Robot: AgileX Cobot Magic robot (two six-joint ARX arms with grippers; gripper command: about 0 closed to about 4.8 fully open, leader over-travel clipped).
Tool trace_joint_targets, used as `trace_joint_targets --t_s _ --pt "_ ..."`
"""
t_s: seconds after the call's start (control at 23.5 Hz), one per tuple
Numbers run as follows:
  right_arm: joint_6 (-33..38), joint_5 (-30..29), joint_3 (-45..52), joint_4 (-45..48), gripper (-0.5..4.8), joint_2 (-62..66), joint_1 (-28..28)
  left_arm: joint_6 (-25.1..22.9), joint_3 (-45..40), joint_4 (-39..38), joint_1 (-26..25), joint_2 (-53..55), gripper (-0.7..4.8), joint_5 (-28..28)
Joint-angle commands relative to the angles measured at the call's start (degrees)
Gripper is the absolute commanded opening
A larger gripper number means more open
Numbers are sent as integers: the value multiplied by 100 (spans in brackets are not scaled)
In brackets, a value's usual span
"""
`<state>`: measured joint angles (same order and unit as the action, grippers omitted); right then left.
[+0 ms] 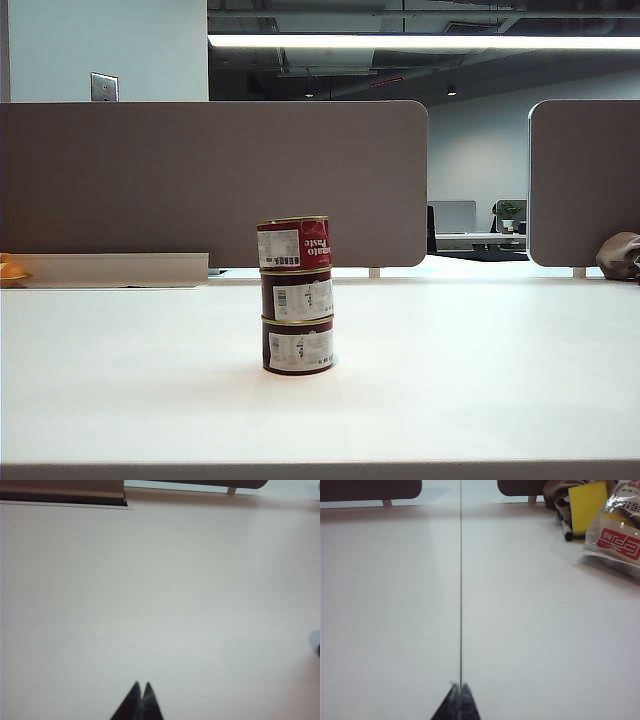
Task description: Pick up the cans one by one and stack them together.
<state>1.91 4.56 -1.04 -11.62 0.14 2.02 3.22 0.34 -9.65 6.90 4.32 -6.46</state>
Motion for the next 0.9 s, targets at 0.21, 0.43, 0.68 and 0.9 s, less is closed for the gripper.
trace_joint_targets --t_s 0.21,0.43,0.68,0.9 --pt "17 -107 33 -15 -4 2 315 -20 9 -20 -4 -2 -3 -24" --pt "17 -107 31 -7 -5 0 507 -20 9 -17 -4 -7 -3 -24" --pt "17 -66 31 0 -5 -2 479 -20 9 -15 -20 -61 -3 -24" --pt "17 -66 31 0 -5 -2 479 -20 9 -13 -149 -210 -3 -24"
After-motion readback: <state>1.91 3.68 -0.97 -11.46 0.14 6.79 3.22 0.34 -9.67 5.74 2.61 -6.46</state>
